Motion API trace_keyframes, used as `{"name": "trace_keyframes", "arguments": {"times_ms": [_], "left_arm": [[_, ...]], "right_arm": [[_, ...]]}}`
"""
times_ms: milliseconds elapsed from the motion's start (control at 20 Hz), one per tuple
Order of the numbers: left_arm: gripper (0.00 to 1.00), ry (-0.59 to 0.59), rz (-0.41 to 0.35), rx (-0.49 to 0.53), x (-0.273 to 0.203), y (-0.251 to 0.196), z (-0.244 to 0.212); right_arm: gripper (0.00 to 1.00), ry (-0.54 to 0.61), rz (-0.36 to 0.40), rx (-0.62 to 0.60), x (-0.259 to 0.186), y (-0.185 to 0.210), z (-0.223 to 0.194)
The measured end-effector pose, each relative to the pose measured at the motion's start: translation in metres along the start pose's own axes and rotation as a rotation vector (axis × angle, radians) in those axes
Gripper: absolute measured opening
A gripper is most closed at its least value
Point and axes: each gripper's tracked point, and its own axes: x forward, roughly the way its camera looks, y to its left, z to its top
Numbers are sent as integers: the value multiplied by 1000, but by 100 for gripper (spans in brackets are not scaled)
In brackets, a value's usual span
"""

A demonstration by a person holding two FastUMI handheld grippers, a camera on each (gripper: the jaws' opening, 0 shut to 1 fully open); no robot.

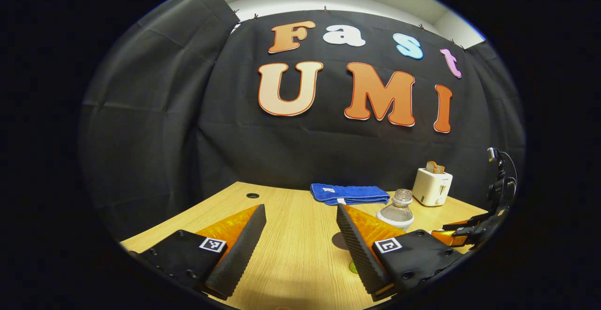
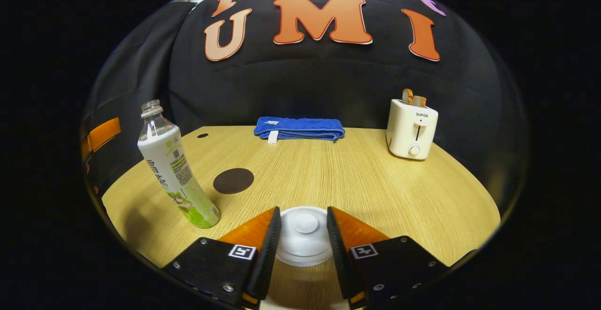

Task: Open the teacup lid with one hand, grasp the water bottle and pour water into the teacup with the other hand; after pouring, place the water bottle on the coaster and then close the teacup lid.

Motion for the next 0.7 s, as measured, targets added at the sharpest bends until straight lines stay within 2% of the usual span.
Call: {"name": "trace_keyframes", "arguments": {"times_ms": [50,100,200,350,600,700], "left_arm": [[99,1,-1,-1,0,0,0],[99,2,-2,-2,0,-1,-1],[99,1,-1,-3,0,-1,0],[99,0,0,-1,-1,-1,1],[99,1,1,4,-1,-3,1],[99,-2,5,5,-2,-1,2]], "right_arm": [[54,-4,1,1,-1,1,1],[39,-7,-5,2,0,-1,2],[30,-5,-5,15,1,-1,2],[25,-10,-9,14,0,-1,2],[10,-9,-20,45,0,-5,5],[10,-33,-27,57,-3,-8,16]]}}
